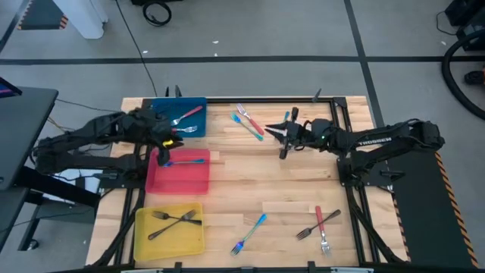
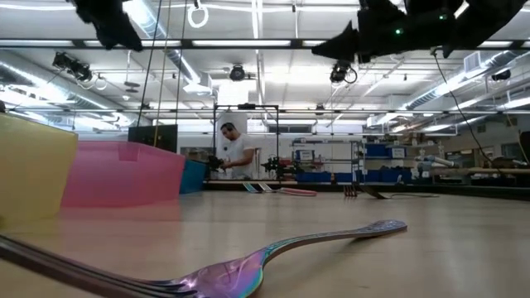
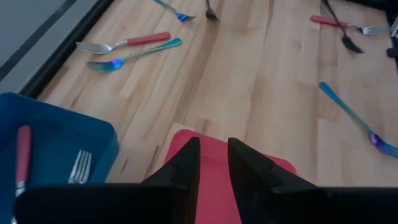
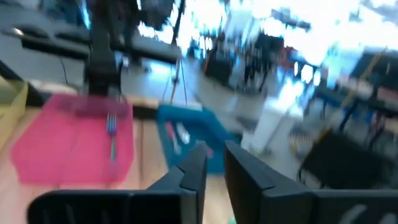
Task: Sort silverware by color (type)
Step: Put the blue fork into the pink bin
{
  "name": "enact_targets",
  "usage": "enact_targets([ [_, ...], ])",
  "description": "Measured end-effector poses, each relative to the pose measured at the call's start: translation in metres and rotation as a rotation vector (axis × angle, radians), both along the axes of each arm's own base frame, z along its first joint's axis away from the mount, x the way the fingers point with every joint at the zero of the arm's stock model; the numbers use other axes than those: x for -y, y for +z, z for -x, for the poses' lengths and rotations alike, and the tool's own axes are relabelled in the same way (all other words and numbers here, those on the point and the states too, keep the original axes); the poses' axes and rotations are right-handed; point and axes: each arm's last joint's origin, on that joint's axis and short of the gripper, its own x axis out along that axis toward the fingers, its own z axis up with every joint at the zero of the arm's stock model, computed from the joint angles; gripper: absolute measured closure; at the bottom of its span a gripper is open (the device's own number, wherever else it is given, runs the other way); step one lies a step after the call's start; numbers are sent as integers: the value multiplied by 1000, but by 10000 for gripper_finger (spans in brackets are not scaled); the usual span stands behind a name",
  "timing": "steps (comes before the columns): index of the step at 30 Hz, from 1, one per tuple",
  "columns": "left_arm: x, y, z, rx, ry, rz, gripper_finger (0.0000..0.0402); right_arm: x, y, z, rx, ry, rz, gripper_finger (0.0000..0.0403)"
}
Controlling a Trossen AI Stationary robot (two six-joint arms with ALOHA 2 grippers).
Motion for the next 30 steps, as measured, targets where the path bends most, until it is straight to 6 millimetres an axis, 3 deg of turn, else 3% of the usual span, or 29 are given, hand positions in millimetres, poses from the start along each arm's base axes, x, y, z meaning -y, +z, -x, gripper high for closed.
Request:
enact_targets([
  [4,-2,-28,-10,8,0,-2,319,10,11,-15,47,18,32,310],
  [9,-5,-48,-21,80,-10,-34,319,33,12,-52,11,-31,-2,288],
  [16,-8,-58,-33,238,-37,-119,319,78,-6,-105,-167,-260,-130,283],
  [22,-8,-70,-34,242,-72,-182,319,108,-23,-127,-383,-362,-314,284],
  [30,-9,-69,-35,272,-72,-193,319,122,-43,-147,-552,-301,-506,284],
])
